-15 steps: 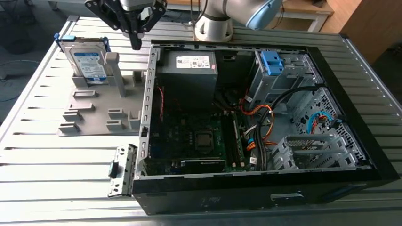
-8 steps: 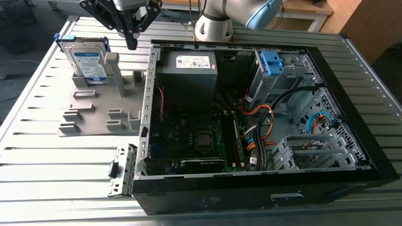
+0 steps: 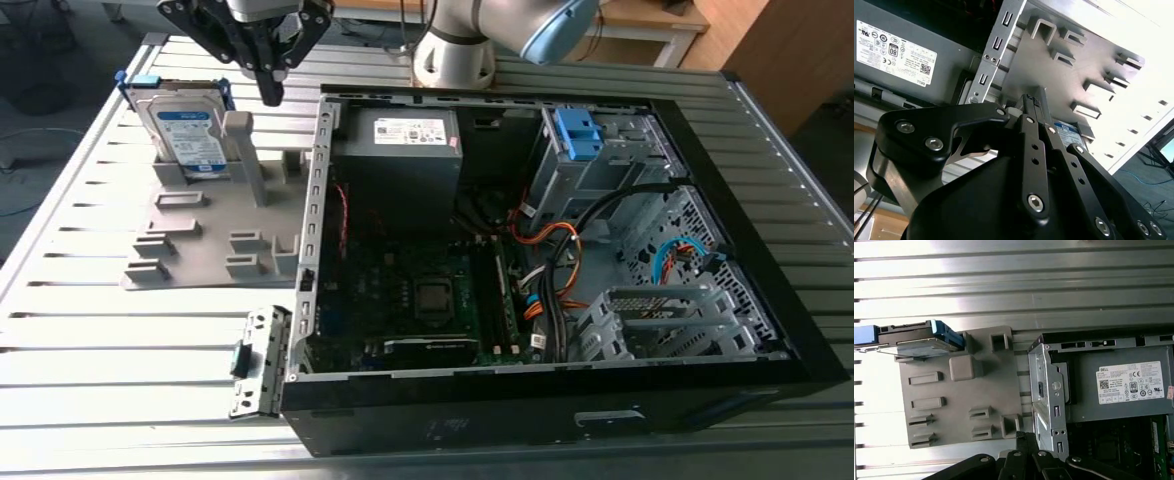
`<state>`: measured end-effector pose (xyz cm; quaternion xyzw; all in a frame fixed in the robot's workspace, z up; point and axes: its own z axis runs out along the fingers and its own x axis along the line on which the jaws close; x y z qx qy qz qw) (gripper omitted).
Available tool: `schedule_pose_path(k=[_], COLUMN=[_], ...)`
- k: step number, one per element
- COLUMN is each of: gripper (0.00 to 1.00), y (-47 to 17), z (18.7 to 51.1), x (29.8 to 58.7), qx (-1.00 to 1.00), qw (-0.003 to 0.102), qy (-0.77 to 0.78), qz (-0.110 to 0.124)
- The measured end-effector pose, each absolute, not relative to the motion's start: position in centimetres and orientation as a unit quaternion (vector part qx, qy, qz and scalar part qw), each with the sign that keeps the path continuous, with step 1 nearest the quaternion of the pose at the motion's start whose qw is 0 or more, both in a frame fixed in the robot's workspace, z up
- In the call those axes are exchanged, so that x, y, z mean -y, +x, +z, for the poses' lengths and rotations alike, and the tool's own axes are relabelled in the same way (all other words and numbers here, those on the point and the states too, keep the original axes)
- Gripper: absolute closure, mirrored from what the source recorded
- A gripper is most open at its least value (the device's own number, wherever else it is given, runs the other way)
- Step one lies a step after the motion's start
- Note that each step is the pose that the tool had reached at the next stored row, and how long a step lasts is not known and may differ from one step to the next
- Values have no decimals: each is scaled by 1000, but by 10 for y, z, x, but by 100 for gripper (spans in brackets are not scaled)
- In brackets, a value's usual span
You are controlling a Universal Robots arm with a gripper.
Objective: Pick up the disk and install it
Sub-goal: 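Reach for the disk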
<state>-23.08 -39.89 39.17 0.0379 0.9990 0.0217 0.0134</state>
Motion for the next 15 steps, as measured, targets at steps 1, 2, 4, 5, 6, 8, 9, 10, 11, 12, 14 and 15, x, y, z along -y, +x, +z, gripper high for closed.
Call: schedule_pose_path(k=[1,2,4,5,6,8,9,10,11,12,14,15], gripper=[89,89,89,89,89,89,89,89,89,89,89,89], y=[-232,-233,-235,-236,-237,-241,-242,-243,-245,-246,-249,-251], z=[392,392,392,392,391,391,391,391,391,391,391,391], x=[399,399,399,399,399,399,399,399,399,399,399,399], qx=[-999,-999,-999,-999,-999,-999,-999,-999,-999,-999,-999,-999], qw=[13,13,13,13,13,13,13,13,13,13,13,13], qy=[38,38,38,38,38,38,38,38,38,38,38,38], qz=[22,22,22,22,22,22,22,22,22,22,22,22])
